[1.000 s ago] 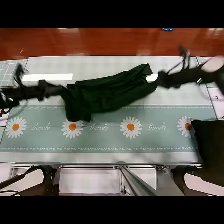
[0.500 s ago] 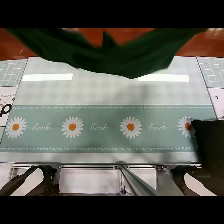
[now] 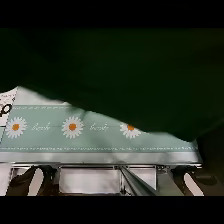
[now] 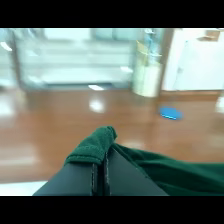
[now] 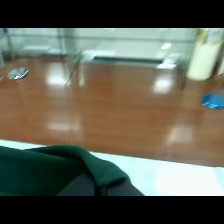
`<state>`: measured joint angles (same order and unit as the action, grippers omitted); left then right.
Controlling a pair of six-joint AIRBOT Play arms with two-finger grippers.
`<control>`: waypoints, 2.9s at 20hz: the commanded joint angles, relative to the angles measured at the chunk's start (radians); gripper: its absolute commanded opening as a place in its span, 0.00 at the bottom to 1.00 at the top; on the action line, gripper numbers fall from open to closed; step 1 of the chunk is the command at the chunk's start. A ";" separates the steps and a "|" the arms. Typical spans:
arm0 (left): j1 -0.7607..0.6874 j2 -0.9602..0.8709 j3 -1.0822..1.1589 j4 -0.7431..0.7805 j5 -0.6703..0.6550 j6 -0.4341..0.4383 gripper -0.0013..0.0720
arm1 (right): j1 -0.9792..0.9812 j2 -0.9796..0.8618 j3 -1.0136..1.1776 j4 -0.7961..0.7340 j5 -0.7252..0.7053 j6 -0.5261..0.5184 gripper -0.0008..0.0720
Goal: Fold the shirts.
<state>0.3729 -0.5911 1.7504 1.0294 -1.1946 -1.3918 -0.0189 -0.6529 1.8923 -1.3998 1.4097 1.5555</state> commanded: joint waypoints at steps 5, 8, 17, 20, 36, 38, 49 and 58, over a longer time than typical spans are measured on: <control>-0.257 0.209 0.005 0.422 -0.099 -0.151 0.05 | -0.001 0.119 -0.002 -0.051 0.171 0.013 0.05; -0.259 0.203 -0.070 0.422 -0.134 -0.158 0.05 | -0.001 0.119 -0.064 -0.047 0.173 0.027 0.05; -0.262 -0.139 -0.512 0.383 0.219 -0.176 0.05 | -0.001 -0.222 -0.503 0.057 -0.132 -0.061 0.04; -0.262 -0.391 -0.504 0.353 0.397 -0.177 0.05 | -0.001 -0.496 -0.499 0.116 -0.346 -0.082 0.04; -0.031 -1.051 -0.224 0.115 0.111 -0.180 0.71 | -0.131 -1.159 -0.017 0.102 -0.121 -0.015 0.57; 0.084 -0.987 -0.282 0.116 -0.031 -0.090 0.71 | -0.223 -1.084 -0.082 0.079 0.030 0.021 0.57; 0.439 -0.811 -1.011 -0.234 -0.053 0.218 0.71 | -0.455 -0.461 -1.226 0.378 -0.367 -0.261 0.57; 0.312 -0.892 -1.012 -0.238 -0.043 0.254 0.71 | -0.455 -0.455 -1.236 0.404 -0.367 -0.277 0.57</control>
<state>0.7261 -1.4536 0.7433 0.7876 -1.2537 -1.1500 -0.4713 -1.1133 0.6662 -1.0111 1.0466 1.2896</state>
